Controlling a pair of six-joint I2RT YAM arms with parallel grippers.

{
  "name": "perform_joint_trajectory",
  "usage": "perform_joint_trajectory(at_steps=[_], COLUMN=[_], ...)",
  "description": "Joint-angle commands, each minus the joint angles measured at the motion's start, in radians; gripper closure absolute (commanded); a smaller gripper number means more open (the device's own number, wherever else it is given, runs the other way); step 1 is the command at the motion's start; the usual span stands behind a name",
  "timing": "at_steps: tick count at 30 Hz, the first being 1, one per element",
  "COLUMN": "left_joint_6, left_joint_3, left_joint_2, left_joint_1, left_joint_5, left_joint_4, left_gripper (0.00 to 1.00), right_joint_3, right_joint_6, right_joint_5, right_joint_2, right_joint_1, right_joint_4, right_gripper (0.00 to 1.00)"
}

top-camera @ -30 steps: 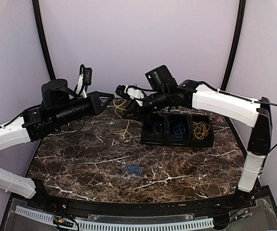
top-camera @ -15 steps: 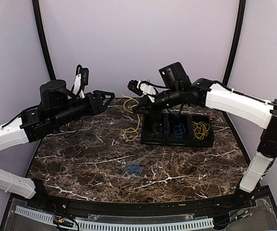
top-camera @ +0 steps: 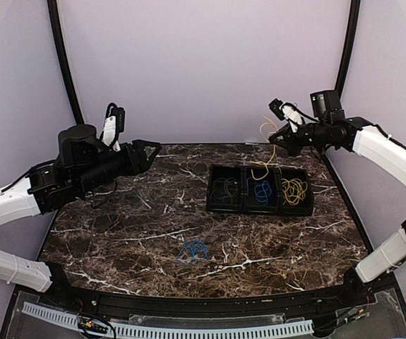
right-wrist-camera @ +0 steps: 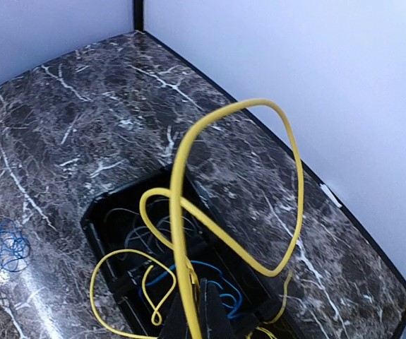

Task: Untangle the cables

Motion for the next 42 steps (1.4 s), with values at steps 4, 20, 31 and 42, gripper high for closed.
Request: perform_joint_trajectory(at_steps=[4, 20, 31, 42], left_joint_6=[0.024, 0.027, 0.024, 0.027], left_joint_3=[-0.021, -0.043, -0.068, -0.064], left_joint_2=[-0.003, -0.008, -0.037, -0.007], left_joint_1=[0.006, 0.007, 0.008, 0.010], left_joint_5=[-0.016, -0.023, -0.046, -0.020], left_joint_4=[0.004, -0.005, -0.011, 0.008], left_gripper=[0.38, 0.38, 0.38, 0.38], right_joint_3=[-0.080, -0.204, -0.152, -0.123], right_joint_6=[-0.024, -0.068, -0.065, -0.073], right_joint_5=[0.020, 0.085, 0.151, 0.202], right_joint_2=[-0.077, 0.120, 0.314, 0.380], right_joint_1=[-0.157, -0.272, -0.273, -0.262], right_joint_4=[0.019, 0.078, -0.006, -0.103], right_gripper=[1.00, 1.00, 1.00, 1.00])
